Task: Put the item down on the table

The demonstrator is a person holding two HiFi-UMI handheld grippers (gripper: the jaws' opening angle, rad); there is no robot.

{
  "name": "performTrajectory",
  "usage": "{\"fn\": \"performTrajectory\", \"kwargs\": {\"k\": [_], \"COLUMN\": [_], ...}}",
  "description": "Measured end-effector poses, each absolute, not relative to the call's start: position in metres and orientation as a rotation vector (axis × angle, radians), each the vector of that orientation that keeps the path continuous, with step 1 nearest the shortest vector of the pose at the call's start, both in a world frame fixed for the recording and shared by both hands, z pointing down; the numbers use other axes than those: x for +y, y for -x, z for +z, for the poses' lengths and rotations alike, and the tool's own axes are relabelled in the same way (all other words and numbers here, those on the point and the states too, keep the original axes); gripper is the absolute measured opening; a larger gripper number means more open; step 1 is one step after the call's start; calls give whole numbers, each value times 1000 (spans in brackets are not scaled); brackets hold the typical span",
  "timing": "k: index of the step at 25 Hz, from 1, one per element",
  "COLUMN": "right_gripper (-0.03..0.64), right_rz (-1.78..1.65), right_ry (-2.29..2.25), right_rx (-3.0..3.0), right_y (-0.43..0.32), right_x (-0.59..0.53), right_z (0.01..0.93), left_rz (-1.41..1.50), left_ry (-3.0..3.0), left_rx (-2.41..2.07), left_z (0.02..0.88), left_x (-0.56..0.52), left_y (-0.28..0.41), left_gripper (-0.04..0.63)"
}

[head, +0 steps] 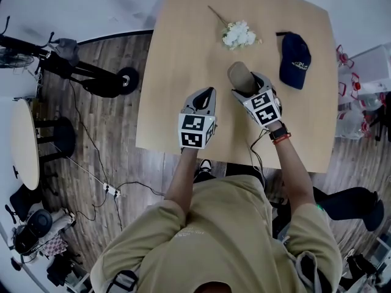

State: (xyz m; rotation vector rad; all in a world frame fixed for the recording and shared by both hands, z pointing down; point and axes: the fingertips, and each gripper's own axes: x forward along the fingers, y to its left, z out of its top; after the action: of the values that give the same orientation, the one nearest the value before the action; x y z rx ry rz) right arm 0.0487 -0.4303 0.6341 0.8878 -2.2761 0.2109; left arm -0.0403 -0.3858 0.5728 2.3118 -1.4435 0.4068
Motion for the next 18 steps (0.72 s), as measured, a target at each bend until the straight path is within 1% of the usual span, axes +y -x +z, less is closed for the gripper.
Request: {"fn": "performTrajectory", "kwargs": {"k": [7,18], "right_gripper": [394,394], "right_rz": [186,24], "right_ry": [-767,-493], "right_rx": [-2250,-2186], "right_y": [-50,-49], "right_x": [-434,-438], "right_z": [655,682], "left_rz": [436,481], "left_ry": [-2308,-2266], "left_rx": [-1432,-1400], "left_z": [585,617], "left_x": [-390,-395], "left_y": [33,30], "left_gripper": [23,23]}}
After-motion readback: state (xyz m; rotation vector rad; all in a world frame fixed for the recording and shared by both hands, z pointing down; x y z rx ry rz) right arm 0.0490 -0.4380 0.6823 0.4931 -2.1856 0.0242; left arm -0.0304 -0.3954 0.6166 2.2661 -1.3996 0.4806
